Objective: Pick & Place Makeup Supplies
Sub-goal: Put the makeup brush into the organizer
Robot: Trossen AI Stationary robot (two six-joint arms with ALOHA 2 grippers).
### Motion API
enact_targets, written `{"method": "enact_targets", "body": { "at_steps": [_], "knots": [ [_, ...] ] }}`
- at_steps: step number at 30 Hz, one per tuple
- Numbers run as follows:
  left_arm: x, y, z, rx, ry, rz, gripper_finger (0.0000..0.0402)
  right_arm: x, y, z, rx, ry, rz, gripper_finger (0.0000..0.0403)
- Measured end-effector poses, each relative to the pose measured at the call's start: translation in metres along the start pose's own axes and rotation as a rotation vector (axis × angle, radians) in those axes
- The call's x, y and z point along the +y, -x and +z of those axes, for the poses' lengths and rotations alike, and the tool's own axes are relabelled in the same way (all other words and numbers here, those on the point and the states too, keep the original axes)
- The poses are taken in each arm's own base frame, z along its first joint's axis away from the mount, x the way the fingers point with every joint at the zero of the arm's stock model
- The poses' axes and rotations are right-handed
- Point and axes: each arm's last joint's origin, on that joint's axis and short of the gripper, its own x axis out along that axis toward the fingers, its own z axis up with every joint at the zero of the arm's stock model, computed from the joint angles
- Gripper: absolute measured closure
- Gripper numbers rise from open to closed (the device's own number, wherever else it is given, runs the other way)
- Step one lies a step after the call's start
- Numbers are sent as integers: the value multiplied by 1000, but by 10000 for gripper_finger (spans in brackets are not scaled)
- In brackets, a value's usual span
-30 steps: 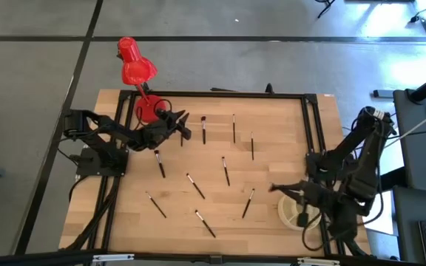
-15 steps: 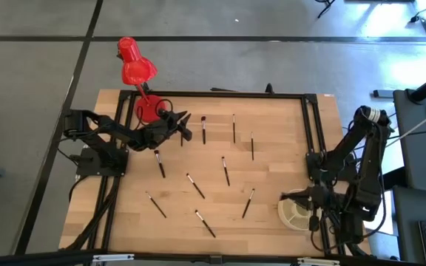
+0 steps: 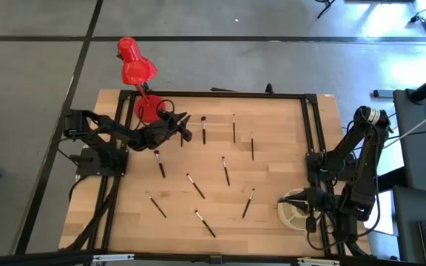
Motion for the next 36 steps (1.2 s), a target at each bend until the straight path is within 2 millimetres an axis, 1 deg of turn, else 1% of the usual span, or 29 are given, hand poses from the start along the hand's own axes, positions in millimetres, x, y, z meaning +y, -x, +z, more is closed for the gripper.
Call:
{"method": "enact_targets", "body": {
  "at_steps": [5, 7, 9, 12, 14, 16, 18, 20, 22, 24, 28, 31, 34, 36],
  "knots": [
    [0, 0, 0, 0, 0, 0, 311, 0, 0, 0, 38, -55, 6, 340],
    [0, 0, 0, 0, 0, 0, 313, 2, 3, 4, 53, -72, 12, 336],
    [0, 0, 0, 0, 0, 1, 314, 6, 6, 13, 60, -97, 21, 334],
    [0, 0, 0, -1, 0, 6, 312, 11, 14, 32, 82, -129, 29, 334],
    [0, 0, 0, -1, 1, 8, 311, 14, 20, 50, 79, -158, 33, 334],
    [0, 0, 0, -1, 13, 8, 310, 13, 24, 69, 48, -174, 10, 333],
    [0, 0, 0, -2, 25, 9, 312, 9, 24, 88, -9, -194, -40, 333],
    [0, 0, 0, -2, 37, 8, 314, 2, 15, 104, -45, -233, -113, 333],
    [0, 0, 0, -1, 38, 8, 315, -9, 0, 118, -40, -277, -212, 333],
    [0, 0, 0, -1, 38, 3, 315, -25, -18, 128, 2, -327, -320, 333],
    [-1, 0, 0, 3, 45, -18, 312, -63, -50, 139, 162, -420, -524, 327],
    [-1, 0, 0, 3, 45, -18, 311, -92, -70, 143, 259, -464, -630, 306],
    [0, -1, 1, -8, 52, -14, 312, -120, -85, 148, 276, -521, -711, 273],
    [1, -1, 4, -29, 66, -13, 313, -139, -96, 150, 288, -579, -731, 253]
  ]
}}
